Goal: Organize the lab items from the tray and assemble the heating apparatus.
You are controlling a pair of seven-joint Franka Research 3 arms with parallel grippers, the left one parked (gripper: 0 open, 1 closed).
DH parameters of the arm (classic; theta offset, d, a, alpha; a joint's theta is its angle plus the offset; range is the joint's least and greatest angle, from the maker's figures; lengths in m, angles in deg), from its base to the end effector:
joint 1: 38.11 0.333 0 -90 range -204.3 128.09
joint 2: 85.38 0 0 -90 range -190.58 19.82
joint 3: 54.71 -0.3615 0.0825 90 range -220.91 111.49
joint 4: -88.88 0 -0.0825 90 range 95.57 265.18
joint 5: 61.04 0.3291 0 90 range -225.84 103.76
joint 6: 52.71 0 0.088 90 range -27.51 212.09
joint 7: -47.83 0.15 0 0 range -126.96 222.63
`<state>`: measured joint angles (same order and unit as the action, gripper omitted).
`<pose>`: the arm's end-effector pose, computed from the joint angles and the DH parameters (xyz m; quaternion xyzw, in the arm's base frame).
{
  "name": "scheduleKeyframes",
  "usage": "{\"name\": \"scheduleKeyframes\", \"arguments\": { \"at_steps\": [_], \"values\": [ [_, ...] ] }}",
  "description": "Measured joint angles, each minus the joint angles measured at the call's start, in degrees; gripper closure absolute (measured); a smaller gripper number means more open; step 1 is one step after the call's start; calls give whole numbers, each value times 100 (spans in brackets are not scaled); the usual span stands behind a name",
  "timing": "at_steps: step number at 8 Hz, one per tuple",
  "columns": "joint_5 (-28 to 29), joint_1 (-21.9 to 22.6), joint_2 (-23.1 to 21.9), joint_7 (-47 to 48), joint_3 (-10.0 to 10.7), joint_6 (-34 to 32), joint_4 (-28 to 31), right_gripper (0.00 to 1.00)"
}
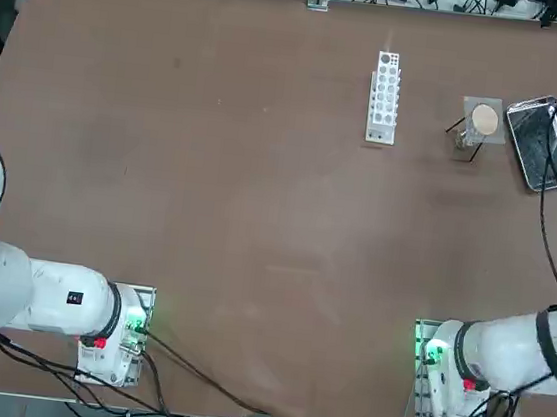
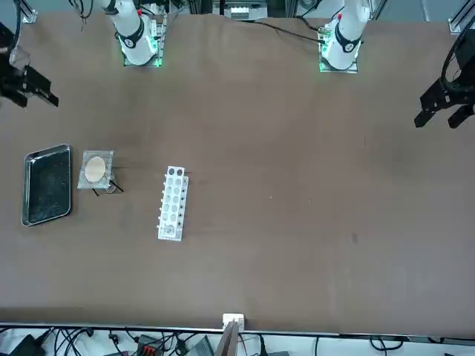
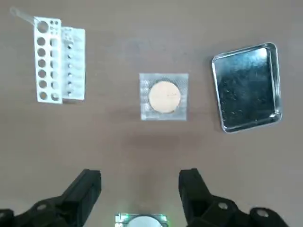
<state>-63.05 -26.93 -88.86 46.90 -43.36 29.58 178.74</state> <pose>0.4611 -0.0106 0.6455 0.9993 0.0053 -0.0364 0.0111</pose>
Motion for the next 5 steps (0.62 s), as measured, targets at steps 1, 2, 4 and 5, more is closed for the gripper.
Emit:
{"name": "scheduleKeyframes", "arguments": {
  "at_steps": [1, 2, 4, 5],
  "values": [
    [-38, 0, -163, 0, -43, 15, 180, 0],
    [-43, 0, -225, 0, -57, 45, 249, 0],
    [-43, -15, -216, 0, -57, 126, 252, 0],
    [-36, -15, -209, 11, -63, 153, 252, 0]
  ]
}}
